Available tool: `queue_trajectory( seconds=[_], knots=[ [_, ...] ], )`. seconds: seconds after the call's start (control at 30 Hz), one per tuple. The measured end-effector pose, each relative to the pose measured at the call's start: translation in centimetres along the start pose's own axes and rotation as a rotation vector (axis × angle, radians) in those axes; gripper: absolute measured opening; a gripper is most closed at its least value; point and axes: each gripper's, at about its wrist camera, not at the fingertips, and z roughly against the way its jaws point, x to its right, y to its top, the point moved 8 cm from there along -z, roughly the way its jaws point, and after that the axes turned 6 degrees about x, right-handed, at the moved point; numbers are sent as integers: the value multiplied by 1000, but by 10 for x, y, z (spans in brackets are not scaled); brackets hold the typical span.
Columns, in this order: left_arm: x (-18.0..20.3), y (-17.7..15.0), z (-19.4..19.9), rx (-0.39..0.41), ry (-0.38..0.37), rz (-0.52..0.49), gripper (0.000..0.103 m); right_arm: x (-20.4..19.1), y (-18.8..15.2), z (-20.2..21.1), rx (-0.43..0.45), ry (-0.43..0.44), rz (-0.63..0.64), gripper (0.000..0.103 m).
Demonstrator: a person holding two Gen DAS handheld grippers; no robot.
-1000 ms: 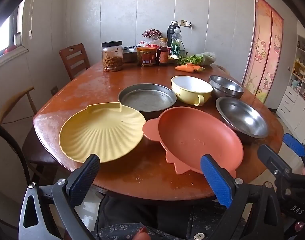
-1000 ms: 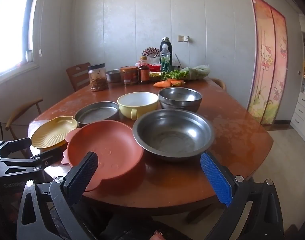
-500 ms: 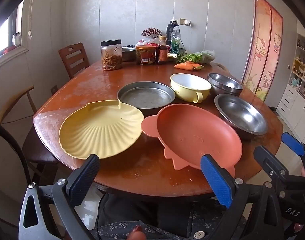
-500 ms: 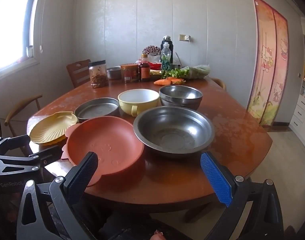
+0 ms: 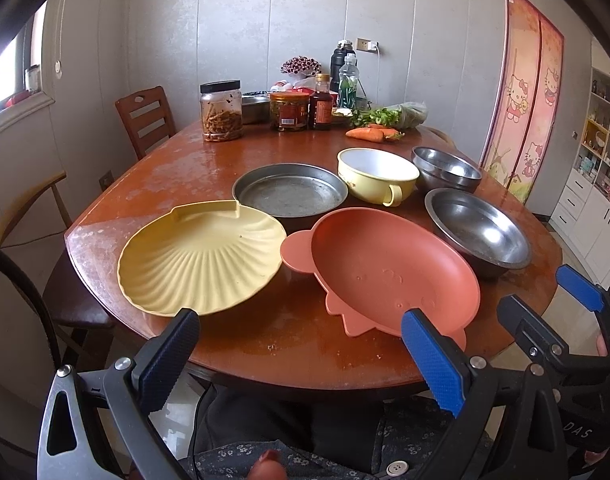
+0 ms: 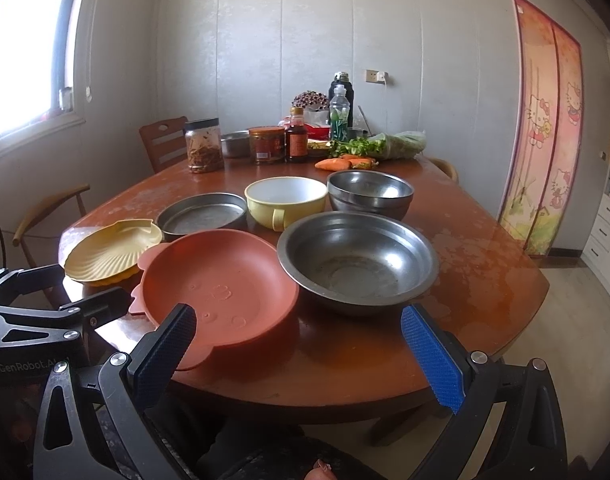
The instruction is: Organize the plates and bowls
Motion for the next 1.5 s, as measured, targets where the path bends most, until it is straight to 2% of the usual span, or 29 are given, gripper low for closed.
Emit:
queue_trajectory(
  seconds=[1.3, 1.5],
  knots=[
    [-3, -3, 3, -10, 2, 0, 101, -4, -1, -1, 2, 28, -4, 103],
    [-11, 1, 6, 3, -7, 19, 101, -10, 4, 3, 29, 64, -14, 103]
  ],
)
